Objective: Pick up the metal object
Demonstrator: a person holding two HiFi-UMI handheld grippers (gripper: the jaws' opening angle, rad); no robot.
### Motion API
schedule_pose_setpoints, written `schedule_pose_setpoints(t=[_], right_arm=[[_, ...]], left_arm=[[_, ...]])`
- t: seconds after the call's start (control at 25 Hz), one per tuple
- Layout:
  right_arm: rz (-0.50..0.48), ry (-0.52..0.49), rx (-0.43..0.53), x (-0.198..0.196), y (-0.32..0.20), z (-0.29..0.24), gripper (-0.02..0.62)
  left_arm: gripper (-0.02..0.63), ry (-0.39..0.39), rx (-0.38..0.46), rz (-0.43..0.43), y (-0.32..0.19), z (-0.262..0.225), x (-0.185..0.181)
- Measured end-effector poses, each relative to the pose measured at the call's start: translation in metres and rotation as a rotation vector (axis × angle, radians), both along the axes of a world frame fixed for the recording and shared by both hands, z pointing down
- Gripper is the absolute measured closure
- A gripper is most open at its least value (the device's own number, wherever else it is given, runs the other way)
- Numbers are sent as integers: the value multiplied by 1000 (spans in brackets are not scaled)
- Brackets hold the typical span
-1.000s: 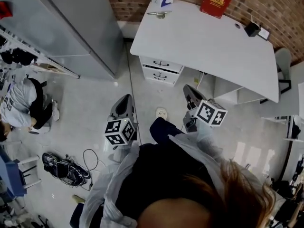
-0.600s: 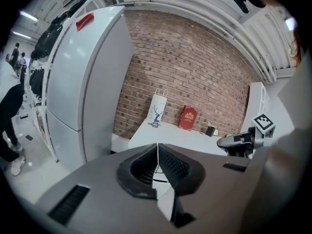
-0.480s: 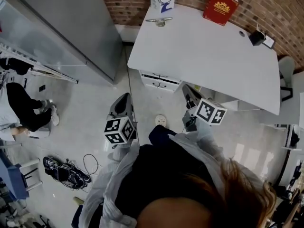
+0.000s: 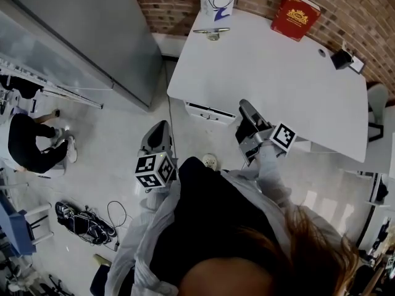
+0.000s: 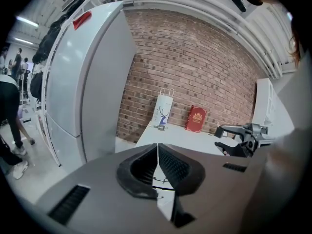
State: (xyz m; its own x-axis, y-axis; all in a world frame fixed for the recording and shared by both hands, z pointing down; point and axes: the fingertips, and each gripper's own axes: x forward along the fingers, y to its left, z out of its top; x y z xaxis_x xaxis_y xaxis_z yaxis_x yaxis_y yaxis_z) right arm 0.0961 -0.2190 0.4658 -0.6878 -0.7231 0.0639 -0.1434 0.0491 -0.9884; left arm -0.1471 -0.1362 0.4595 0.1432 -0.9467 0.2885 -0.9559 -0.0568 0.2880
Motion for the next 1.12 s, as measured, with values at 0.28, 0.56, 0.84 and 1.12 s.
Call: schedule_pose_setpoints(t=[0.28,0.56,0.84,1.12], right_arm=[[40,-145,-85,-4,-12,11,350],[81,-202,-131,-8,-47,19,327],[119,-194,-160,-22,-109,21,324],[163,-176,-175,-38,-170,22,324]], left_arm=[[584,-9,-26,-8,-4,11,-5],[584,-15,-27,29,-45,13,-7],[584,-26,-31,75,-119,11,-20],[584,-20,-27,126,-194,5,-37]])
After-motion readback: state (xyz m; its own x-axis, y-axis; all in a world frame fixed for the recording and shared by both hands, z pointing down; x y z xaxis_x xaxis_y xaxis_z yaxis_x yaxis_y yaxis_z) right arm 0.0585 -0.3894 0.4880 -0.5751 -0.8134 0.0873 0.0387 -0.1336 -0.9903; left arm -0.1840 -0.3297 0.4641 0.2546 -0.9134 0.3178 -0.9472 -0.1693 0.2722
